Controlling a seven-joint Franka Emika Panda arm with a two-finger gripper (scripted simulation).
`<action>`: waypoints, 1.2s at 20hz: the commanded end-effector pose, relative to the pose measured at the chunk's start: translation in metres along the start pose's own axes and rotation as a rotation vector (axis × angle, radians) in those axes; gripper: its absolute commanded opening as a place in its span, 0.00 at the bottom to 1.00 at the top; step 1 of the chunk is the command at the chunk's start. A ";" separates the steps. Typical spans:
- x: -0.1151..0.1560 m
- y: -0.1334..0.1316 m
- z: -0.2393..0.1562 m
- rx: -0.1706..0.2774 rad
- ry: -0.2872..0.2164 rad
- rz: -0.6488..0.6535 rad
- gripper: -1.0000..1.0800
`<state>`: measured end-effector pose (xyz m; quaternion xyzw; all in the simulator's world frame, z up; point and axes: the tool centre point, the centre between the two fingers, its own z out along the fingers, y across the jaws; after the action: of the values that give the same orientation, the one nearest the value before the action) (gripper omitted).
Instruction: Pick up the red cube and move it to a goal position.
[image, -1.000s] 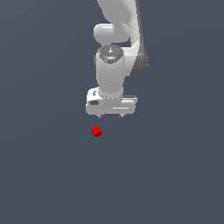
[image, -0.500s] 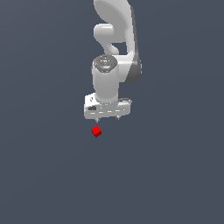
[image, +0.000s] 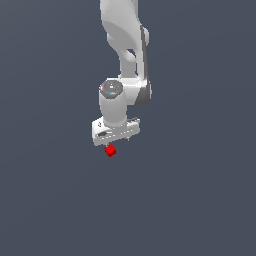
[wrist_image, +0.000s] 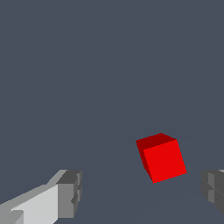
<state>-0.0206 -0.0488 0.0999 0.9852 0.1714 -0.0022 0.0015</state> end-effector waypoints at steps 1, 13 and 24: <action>-0.003 0.007 0.015 0.001 0.002 -0.057 0.96; -0.010 0.034 0.069 0.002 0.005 -0.259 0.96; -0.010 0.040 0.080 0.002 0.005 -0.301 0.96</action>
<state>-0.0169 -0.0905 0.0197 0.9485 0.3168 -0.0002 -0.0002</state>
